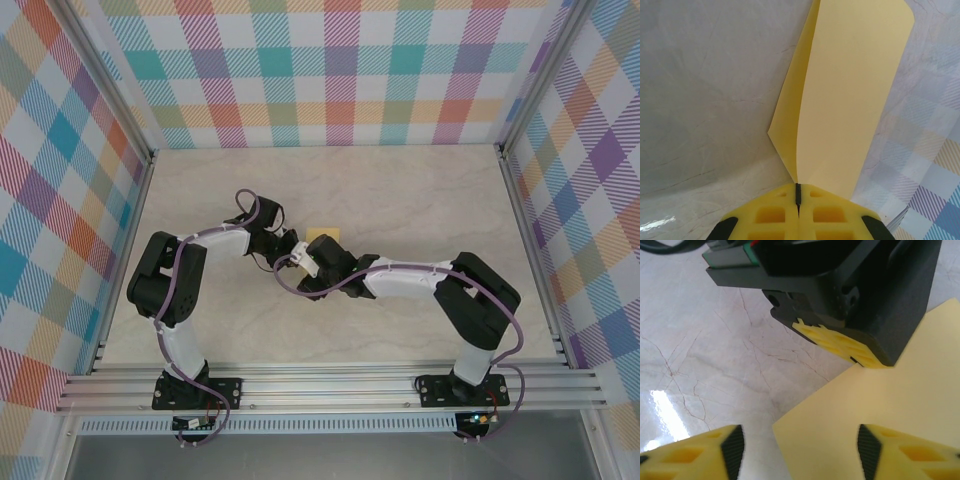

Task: Fold a paper plane with a square sheet of paper (fold left side to right side)
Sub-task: Third fold the triangle at the center of the table.

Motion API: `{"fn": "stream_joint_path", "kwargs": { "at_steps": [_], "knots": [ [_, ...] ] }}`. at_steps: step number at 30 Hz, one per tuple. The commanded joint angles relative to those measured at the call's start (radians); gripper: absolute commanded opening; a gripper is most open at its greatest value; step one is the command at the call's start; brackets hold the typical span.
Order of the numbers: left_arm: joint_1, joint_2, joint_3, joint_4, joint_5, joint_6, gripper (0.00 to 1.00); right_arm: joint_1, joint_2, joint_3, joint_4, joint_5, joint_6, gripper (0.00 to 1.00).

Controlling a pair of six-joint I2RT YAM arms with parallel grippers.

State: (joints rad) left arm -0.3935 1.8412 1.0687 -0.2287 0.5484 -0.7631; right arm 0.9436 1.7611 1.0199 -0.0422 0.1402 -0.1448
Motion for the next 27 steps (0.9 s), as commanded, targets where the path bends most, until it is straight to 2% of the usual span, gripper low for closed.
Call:
{"fn": "stream_joint_path", "kwargs": {
  "at_steps": [1,4,8,9,15,19,22,27],
  "knots": [
    [-0.018,-0.033,0.027,-0.031,-0.004,0.001,0.0,0.006,0.013,0.028,0.021,-0.015,0.004,0.47],
    [-0.018,-0.032,0.028,-0.033,-0.005,0.002,0.0,0.007,0.005,0.024,0.013,-0.01,0.006,0.31],
    [-0.018,-0.033,0.028,-0.036,-0.008,0.007,0.0,0.004,-0.002,0.019,-0.001,-0.008,0.016,0.03],
    [-0.018,-0.034,0.028,-0.038,-0.011,0.007,0.0,0.002,-0.003,0.017,-0.003,-0.006,0.019,0.0],
    [-0.018,-0.039,0.032,-0.04,-0.015,0.016,0.0,-0.016,-0.025,-0.008,0.0,-0.04,0.039,0.0],
    [-0.009,-0.059,0.04,-0.096,-0.028,0.039,0.1,-0.041,-0.042,-0.038,0.01,-0.081,0.097,0.0],
    [0.008,-0.082,0.043,-0.121,-0.032,0.058,0.27,-0.056,-0.054,-0.063,0.026,-0.11,0.123,0.0],
    [0.04,-0.12,0.056,-0.169,-0.043,0.096,0.32,-0.075,-0.063,-0.084,0.042,-0.14,0.151,0.0]
  ]
}}
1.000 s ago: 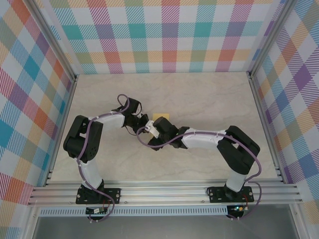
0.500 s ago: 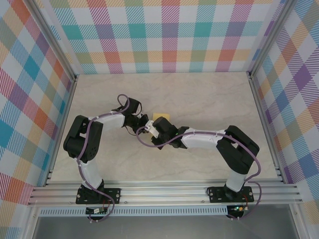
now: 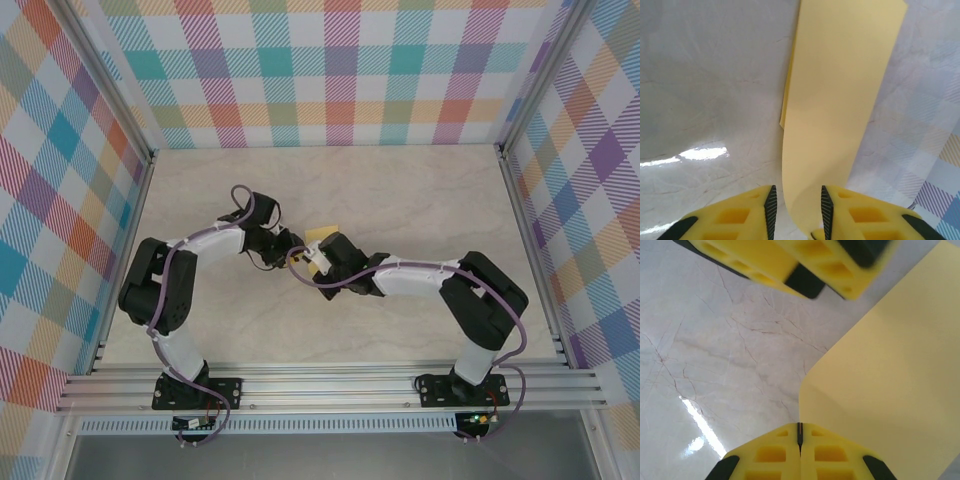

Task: Fold a paper plane with a square sheet of paper (fold left side to right side)
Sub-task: Third fold the triangle at the center of the table.

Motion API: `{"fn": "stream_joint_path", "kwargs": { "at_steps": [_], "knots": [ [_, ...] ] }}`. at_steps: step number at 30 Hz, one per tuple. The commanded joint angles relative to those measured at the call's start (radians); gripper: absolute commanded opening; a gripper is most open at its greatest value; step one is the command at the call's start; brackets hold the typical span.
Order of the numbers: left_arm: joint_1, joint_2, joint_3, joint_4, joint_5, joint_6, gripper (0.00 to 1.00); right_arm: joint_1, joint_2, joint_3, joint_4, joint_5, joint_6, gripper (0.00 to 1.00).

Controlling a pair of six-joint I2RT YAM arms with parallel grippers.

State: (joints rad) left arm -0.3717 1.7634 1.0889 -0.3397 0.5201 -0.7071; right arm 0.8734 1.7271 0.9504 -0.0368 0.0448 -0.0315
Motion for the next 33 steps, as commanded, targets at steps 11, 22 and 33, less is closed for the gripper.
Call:
{"fn": "stream_joint_path", "kwargs": {
  "at_steps": [11,22,33],
  "knots": [
    [-0.034,0.214,0.324,-0.057,0.121,0.104,0.31,-0.019,-0.031,-0.022,0.057,-0.058,0.068,0.0],
    [-0.09,0.474,0.54,-0.139,0.113,0.143,0.27,-0.02,-0.019,-0.028,0.061,-0.06,0.09,0.0],
    [-0.096,0.536,0.541,-0.184,0.066,0.188,0.23,-0.078,-0.032,-0.034,0.062,-0.154,0.153,0.0]
  ]
}}
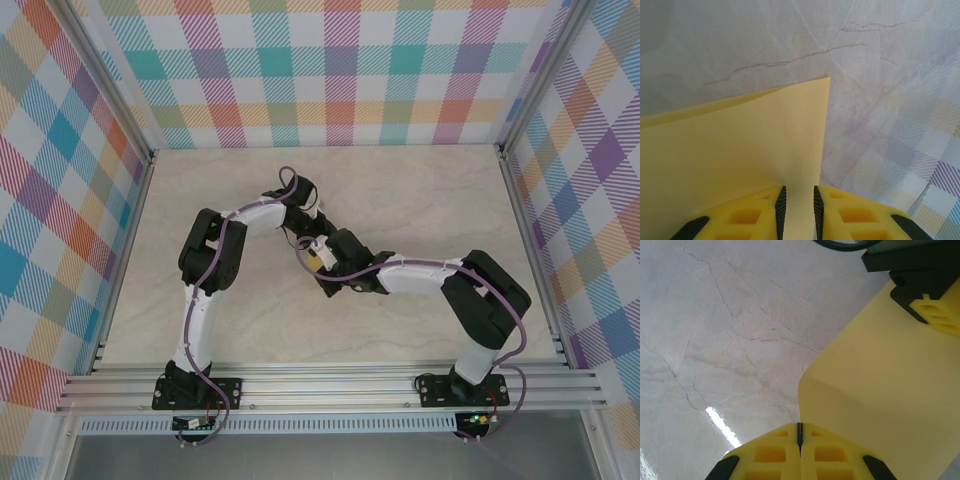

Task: Fold a paper plane with a square sheet of paper (fold left side to right side)
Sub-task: Third fold the triangle at the center of the table.

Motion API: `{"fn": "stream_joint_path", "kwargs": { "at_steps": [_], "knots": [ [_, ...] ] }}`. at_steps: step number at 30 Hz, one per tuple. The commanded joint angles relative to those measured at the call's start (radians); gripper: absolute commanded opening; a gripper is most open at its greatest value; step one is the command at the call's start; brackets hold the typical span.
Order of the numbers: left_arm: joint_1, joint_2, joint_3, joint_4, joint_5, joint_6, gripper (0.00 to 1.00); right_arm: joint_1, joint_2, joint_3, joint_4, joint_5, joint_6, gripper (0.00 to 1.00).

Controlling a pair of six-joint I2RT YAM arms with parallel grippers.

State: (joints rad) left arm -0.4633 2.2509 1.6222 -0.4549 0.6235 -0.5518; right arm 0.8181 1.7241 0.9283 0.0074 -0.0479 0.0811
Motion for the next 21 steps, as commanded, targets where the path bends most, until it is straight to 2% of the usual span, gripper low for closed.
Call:
{"fn": "stream_joint_path", "kwargs": {
  "at_steps": [1,13,21],
  "knots": [
    [-0.005,0.052,0.007,-0.072,-0.039,0.036,0.23,-0.035,-0.031,-0.012,0.018,-0.075,0.052,0.0],
    [-0.008,0.06,0.006,-0.075,-0.045,0.043,0.22,-0.167,-0.002,0.017,-0.021,-0.14,0.148,0.0],
    [-0.013,0.058,0.013,-0.08,-0.044,0.043,0.21,-0.204,0.04,0.055,-0.062,-0.148,0.164,0.0]
  ]
}}
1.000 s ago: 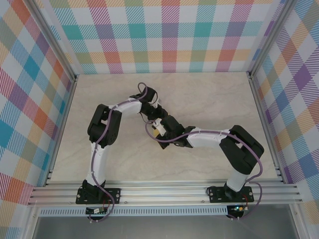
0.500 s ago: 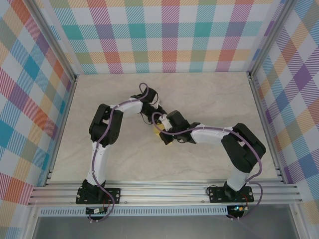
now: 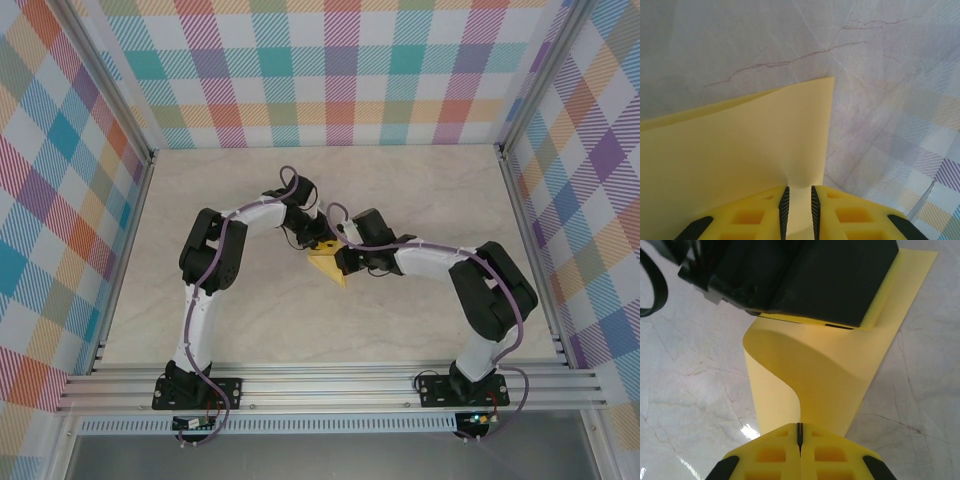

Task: Fold a paper plane with a square sheet of paper (fold left side to right side)
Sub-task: Third fold the triangle at the center of the table.

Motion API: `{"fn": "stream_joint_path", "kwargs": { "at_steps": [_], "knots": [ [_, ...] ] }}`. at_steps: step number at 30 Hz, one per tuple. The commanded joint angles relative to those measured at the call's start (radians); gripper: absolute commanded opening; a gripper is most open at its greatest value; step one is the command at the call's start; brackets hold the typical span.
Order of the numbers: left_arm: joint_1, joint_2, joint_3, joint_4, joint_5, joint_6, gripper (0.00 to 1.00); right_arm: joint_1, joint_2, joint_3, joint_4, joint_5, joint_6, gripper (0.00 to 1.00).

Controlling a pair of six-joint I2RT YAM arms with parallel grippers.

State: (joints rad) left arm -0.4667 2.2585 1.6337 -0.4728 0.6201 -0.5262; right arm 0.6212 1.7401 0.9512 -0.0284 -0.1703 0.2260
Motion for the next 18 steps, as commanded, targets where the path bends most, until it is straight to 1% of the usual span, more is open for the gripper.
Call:
{"fn": "stream_joint_path", "kwargs": {
  "at_steps": [1,18],
  "knots": [
    [-0.01,0.052,0.002,-0.061,-0.04,0.017,0.21,-0.01,0.027,0.033,-0.025,-0.027,0.023,0.0],
    [-0.015,0.053,0.006,-0.065,-0.039,0.017,0.21,-0.043,0.078,0.067,-0.046,-0.032,0.044,0.0]
  ]
}}
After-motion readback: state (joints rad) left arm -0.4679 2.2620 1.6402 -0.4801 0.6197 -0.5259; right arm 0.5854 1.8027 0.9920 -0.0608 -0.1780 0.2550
